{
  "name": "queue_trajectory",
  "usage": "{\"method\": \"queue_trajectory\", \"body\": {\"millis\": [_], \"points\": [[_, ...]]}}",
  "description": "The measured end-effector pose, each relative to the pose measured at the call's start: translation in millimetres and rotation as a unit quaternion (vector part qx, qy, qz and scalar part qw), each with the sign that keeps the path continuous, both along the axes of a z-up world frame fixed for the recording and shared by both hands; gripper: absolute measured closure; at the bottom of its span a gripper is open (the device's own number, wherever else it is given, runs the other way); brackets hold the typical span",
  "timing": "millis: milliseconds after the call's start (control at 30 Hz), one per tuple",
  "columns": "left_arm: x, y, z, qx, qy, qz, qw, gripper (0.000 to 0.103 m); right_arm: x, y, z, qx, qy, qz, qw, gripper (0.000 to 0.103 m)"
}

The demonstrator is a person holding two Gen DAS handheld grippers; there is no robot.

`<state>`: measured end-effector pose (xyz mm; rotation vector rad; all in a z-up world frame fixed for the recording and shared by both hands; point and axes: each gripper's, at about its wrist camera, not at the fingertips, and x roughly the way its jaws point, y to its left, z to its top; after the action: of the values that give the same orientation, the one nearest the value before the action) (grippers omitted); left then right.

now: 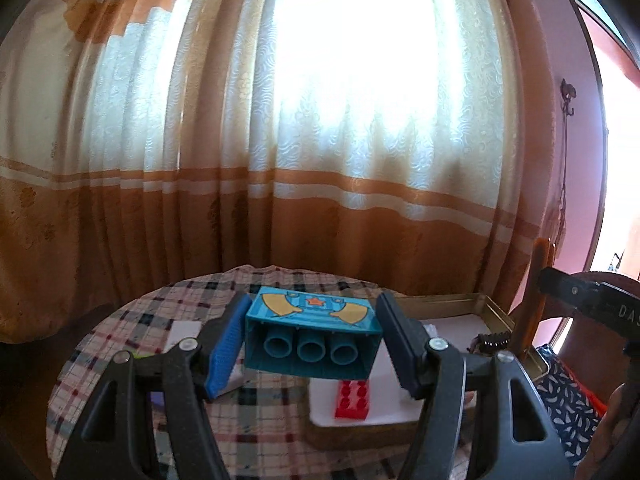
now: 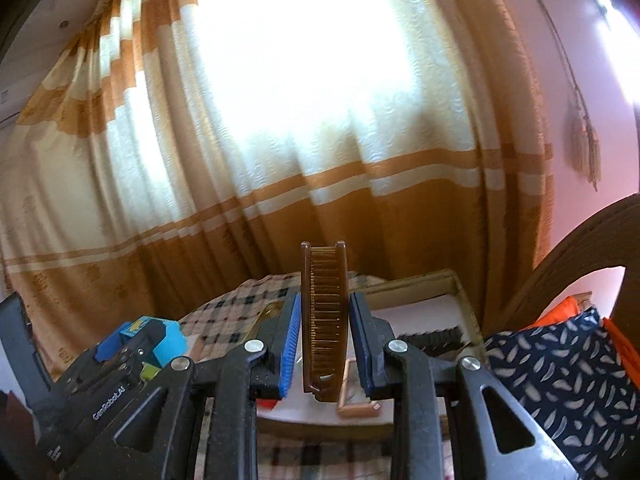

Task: Organize rigid objects
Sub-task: 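Lift the comb with the right tool and blue brick with the left tool toward the tray, then lower the blue brick into the tray with the left tool while the right tool releases the comb there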

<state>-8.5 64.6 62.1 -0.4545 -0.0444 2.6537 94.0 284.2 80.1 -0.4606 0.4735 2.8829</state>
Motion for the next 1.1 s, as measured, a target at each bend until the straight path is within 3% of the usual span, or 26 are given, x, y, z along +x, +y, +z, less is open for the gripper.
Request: {"method": "queue_trajectory", "body": {"millis": [400, 800, 833, 867, 933, 1100], "points": [[-33.8, 49.3, -16.1, -0.023, -0.037, -0.013, 0.9989, 0.038, -50.1, 20.0, -27.5, 0.032, -0.048, -0.039, 0.998, 0.075], [-71.8, 82.8, -45.9, -0.059, -0.099, -0.005, 0.9933, 0.038, -95.8, 41.4, -59.3, -0.004, -0.097, -0.032, 0.995, 0.075], [-74.1, 85.6, -47.8, -0.066, -0.105, -0.002, 0.9923, 0.036, -97.4, 43.7, -60.2, -0.010, -0.097, -0.032, 0.995, 0.069], [-74.9, 87.0, -48.6, -0.071, -0.107, 0.000, 0.9918, 0.031, -97.8, 46.4, -60.9, -0.017, -0.097, -0.034, 0.995, 0.053], [-73.3, 89.2, -46.3, -0.085, -0.107, 0.007, 0.9906, 0.001, -91.7, 49.5, -59.8, -0.025, -0.085, -0.046, 0.995, 0.029], [-52.6, 80.0, -30.6, -0.104, -0.049, 0.033, 0.9929, 0.000, -52.3, 32.9, -47.8, -0.009, -0.001, -0.093, 0.996, 0.016]]}}
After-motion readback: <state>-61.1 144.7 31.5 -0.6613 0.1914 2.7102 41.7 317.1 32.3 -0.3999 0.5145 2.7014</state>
